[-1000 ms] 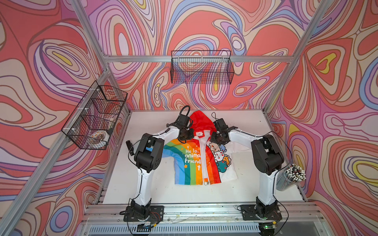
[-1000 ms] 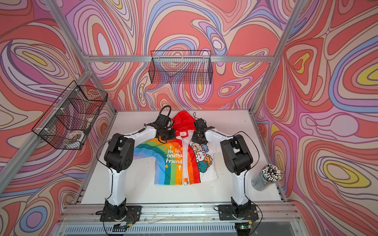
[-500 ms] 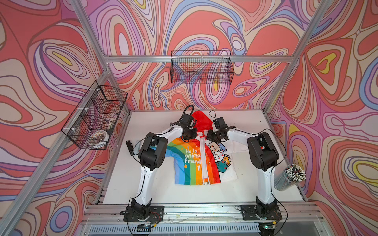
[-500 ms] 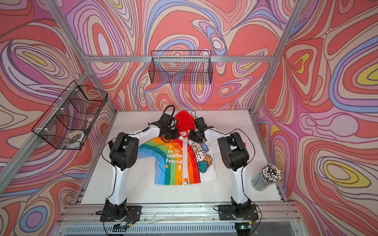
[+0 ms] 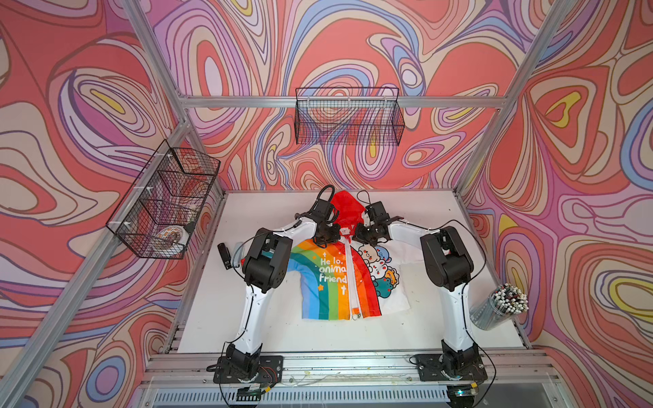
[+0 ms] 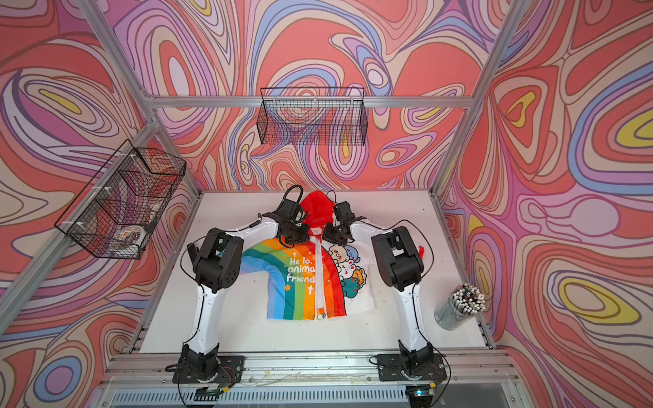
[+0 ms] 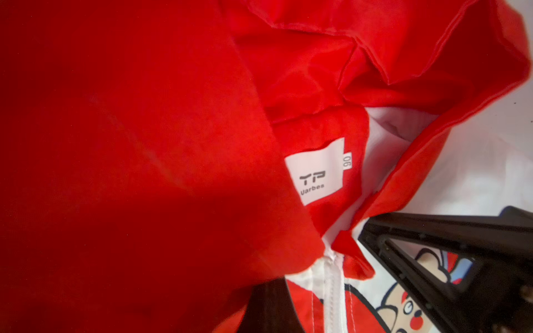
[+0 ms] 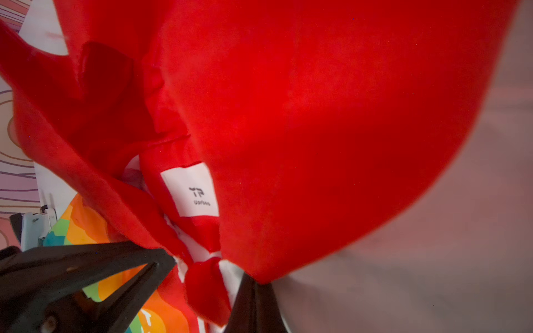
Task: Unzip the jacket
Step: Smooth out the jacket at the center of the board.
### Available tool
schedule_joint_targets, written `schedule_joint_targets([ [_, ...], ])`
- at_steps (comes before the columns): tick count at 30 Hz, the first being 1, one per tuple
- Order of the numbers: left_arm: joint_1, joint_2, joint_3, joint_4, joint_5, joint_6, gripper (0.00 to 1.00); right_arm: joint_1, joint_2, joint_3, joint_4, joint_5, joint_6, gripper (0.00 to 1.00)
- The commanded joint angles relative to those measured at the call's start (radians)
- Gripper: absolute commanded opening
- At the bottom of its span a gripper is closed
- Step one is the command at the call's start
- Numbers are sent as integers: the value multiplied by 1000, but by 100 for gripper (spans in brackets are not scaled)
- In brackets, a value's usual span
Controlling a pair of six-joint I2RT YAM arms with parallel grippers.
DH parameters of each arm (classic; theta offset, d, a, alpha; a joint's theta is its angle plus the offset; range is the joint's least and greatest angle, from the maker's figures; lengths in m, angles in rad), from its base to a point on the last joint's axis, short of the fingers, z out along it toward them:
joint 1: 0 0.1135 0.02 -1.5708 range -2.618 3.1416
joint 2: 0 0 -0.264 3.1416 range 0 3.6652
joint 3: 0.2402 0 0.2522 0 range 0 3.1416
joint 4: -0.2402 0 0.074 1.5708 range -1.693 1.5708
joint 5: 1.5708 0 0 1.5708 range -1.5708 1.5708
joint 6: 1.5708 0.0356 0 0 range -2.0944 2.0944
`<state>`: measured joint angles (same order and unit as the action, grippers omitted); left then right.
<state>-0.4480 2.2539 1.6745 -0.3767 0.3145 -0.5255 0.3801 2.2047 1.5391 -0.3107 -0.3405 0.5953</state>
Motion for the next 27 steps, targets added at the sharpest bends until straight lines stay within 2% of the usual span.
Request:
schedule_joint_targets([
  [1, -3, -8, 14, -49, 9, -2, 0, 0, -42, -17, -27, 32, -39, 0],
  [4, -2, -80, 15, -55, 16, 8, 2, 0, -134, -46, -20, 88, -71, 0],
  [6, -2, -141, 12, -56, 21, 18, 7, 0, -205, -72, -17, 143, -92, 5],
  [11, 0, -313, -51, -38, 13, 39, 26, -1, -402, -201, 18, 276, -134, 20],
  [15, 4, -441, -169, -1, -9, 58, 42, -1, -569, -344, 79, 366, -155, 30],
  [17, 8, -536, -268, 42, -45, 71, 55, -3, -653, -423, 123, 429, -166, 40],
  [19, 15, -642, -392, 102, -107, 87, 66, -2, -716, -486, 157, 494, -176, 45],
  [22, 31, -814, -611, 248, -201, 111, 78, -5, -804, -568, 203, 592, -192, 61],
  [25, 52, -994, -820, 363, -351, 114, 95, -7, -864, -637, 254, 697, -209, 73],
  [27, 78, -1094, -946, 411, -453, 100, 100, -10, -892, -673, 277, 778, -201, 84],
])
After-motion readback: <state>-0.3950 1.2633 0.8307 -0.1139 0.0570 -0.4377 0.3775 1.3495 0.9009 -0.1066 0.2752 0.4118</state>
